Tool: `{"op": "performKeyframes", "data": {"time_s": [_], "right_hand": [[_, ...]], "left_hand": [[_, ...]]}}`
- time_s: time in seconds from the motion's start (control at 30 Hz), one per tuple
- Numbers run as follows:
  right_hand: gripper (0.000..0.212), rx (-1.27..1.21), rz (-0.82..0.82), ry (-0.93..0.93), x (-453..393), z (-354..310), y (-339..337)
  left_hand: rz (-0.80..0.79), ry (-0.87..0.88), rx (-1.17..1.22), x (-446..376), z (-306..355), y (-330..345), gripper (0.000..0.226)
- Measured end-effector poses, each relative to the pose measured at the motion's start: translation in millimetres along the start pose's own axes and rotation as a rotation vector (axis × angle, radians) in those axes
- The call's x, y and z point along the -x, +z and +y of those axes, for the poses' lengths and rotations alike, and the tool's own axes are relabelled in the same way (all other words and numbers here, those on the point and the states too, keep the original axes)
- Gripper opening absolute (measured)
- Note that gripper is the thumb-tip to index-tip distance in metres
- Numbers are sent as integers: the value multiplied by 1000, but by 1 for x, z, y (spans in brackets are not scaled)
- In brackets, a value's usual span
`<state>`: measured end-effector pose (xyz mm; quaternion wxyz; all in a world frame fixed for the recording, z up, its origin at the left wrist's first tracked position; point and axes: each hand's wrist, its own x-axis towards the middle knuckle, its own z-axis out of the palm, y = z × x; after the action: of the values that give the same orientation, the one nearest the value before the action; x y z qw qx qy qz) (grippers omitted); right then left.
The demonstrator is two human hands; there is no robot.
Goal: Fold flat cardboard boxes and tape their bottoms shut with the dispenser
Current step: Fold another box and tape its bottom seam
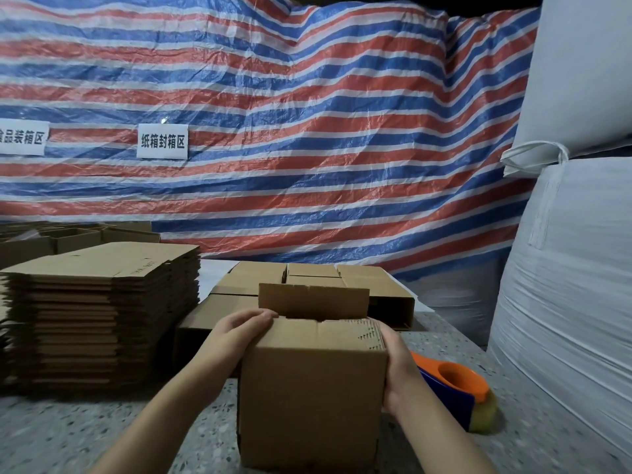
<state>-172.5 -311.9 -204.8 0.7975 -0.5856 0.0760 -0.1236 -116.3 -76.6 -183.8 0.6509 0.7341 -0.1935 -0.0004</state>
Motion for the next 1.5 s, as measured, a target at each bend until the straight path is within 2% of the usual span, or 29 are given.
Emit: {"op": "performKeyframes", "data": {"time_s": [0.23, 0.33, 0.43, 0.5, 0.57, 0.63, 0.7, 0.77, 0.87, 0.93, 1.1, 1.2, 1.27, 1.37, 1.43, 1.5], "right_hand": [[64, -100, -139, -54, 4, 7, -4], [51, -61, -173, -90, 7, 5, -4], [52, -5, -185, -124, 8, 1, -6], [59, 28, -211, -148, 9, -5, -8], [72, 85, -221, -183, 6, -11, -11], [69, 143, -248, -218, 3, -16, -13], [60, 143, -273, -234, 1, -19, -16], [45, 106, -271, -232, 2, -18, -17], [20, 73, -197, -231, 0, -10, -17], [17, 47, -153, -236, -1, -4, -15], [12, 81, -116, -281, 2, -3, -9], [13, 135, -99, -294, 0, -5, -8], [23, 176, -88, -294, 1, -6, -9], [25, 198, -65, -273, 2, -7, -7], [24, 188, -54, -262, 4, -8, -6], [24, 176, -59, -252, 5, -10, -5]], "left_hand": [[38, -29, 27, -1, 2, 6, 19], [38, -37, 68, -2, 1, 7, 19], [53, -31, 137, -3, -1, 8, 17], [28, 4, 165, -5, -2, 7, 35], [-27, 73, 133, -7, -2, 3, 63], [-73, 149, 91, -9, 0, 0, 75], [-57, 209, 51, -8, 1, -3, 73], [35, 259, -24, -6, -1, -4, 64], [117, 270, -67, -3, -3, -4, 37], [144, 245, -36, -2, -5, -1, 24], [156, 224, -60, 2, -4, -1, 23], [169, 275, -241, 4, 4, -4, 21], [174, 340, -484, 5, 15, -6, 19], [140, 406, -957, 7, 36, 3, 23], [80, 461, -1165, 10, 50, 19, 42], [-73, 483, -1173, 11, 55, 38, 69]]}}
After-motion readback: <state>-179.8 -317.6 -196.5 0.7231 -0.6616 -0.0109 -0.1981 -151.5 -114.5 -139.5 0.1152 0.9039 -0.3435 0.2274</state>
